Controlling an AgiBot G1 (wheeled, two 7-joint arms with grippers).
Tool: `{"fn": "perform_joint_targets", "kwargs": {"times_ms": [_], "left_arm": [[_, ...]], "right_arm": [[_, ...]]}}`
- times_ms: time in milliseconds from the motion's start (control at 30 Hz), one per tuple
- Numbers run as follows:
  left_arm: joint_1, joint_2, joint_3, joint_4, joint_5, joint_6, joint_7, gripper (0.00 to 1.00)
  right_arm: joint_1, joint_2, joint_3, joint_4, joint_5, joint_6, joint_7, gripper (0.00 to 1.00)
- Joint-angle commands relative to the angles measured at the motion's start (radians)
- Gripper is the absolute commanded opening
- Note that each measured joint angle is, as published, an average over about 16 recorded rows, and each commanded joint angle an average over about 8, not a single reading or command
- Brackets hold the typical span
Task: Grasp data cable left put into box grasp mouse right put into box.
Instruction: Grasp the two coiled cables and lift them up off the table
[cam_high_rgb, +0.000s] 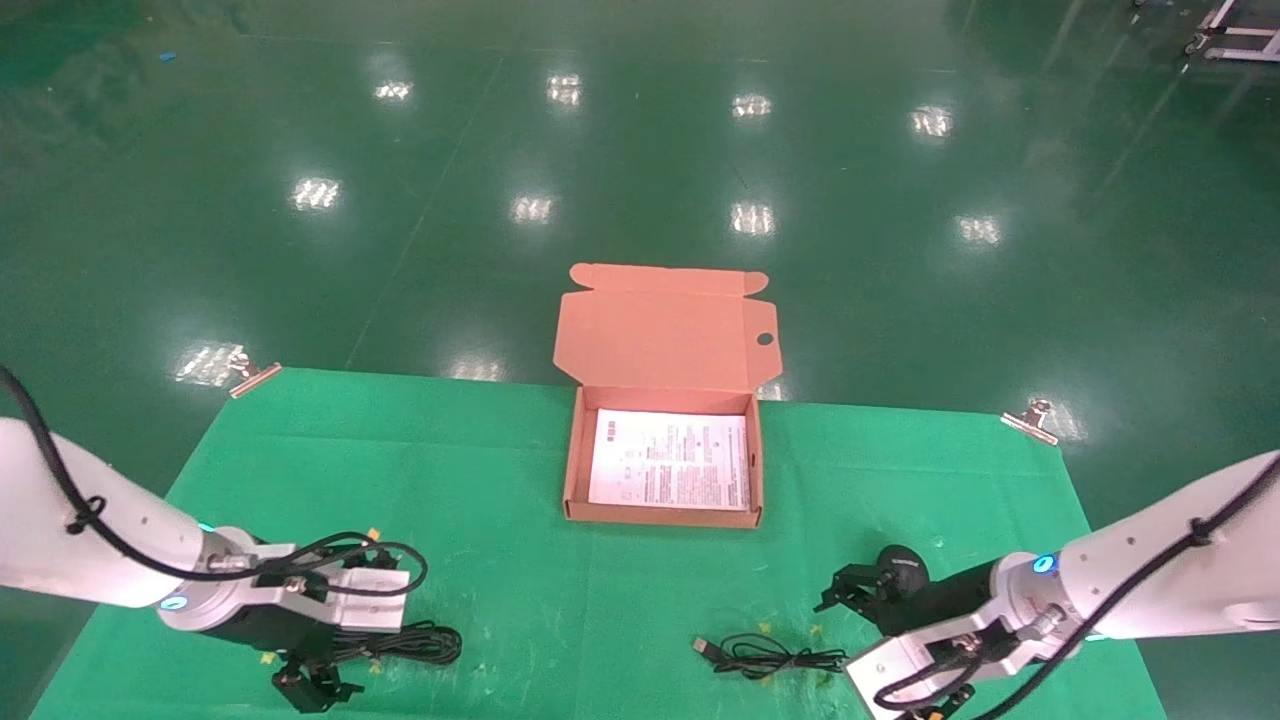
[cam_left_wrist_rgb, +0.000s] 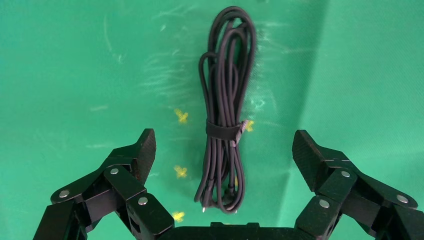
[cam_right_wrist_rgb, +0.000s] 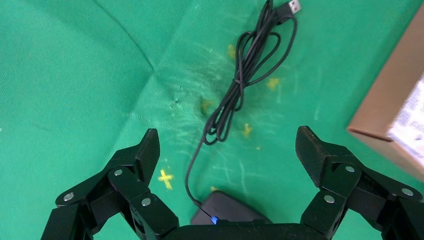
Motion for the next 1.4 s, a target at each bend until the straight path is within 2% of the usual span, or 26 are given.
{"fn": "perform_joint_targets", "kwargs": {"times_ms": [33, 467, 500, 533, 567, 733, 767, 800, 833, 1400], "left_arm": [[-0.003, 0.014, 0.0, 0.038, 0.006, -0.015, 0.0, 1.0], [-0.03, 0.081, -0.03, 0.306, -0.034, -0.105, 0.066, 1.0], [-0.031, 0.084, -0.034, 0.324, -0.04, -0.114, 0.069, 1.0], [-0.032, 0.087, -0.039, 0.339, -0.045, -0.123, 0.072, 1.0], [-0.033, 0.089, -0.043, 0.352, -0.05, -0.131, 0.074, 0.93], [-0.034, 0.096, -0.059, 0.4, -0.068, -0.167, 0.082, 0.3], [-0.034, 0.097, -0.061, 0.406, -0.069, -0.171, 0.083, 0.18], [-0.035, 0.097, -0.062, 0.409, -0.071, -0.174, 0.084, 0.06], [-0.035, 0.098, -0.063, 0.413, -0.072, -0.177, 0.085, 0.0], [-0.034, 0.095, -0.059, 0.396, -0.069, -0.165, 0.081, 0.0]], "right_arm": [[0.005, -0.021, -0.004, -0.05, -0.007, 0.014, -0.014, 1.0], [0.048, -0.137, -0.006, -0.319, -0.008, 0.088, -0.102, 1.0], [0.05, -0.144, -0.007, -0.334, -0.01, 0.095, -0.108, 0.99], [0.052, -0.151, -0.008, -0.348, -0.012, 0.103, -0.114, 0.89], [0.052, -0.156, -0.009, -0.36, -0.014, 0.11, -0.119, 0.77], [0.056, -0.178, -0.012, -0.409, -0.022, 0.143, -0.136, 0.14], [0.056, -0.18, -0.012, -0.415, -0.022, 0.147, -0.137, 0.03], [0.057, -0.182, -0.012, -0.419, -0.022, 0.149, -0.138, 0.0], [0.057, -0.183, -0.012, -0.423, -0.022, 0.152, -0.139, 0.0], [0.056, -0.176, -0.011, -0.404, -0.021, 0.141, -0.135, 0.0]]}}
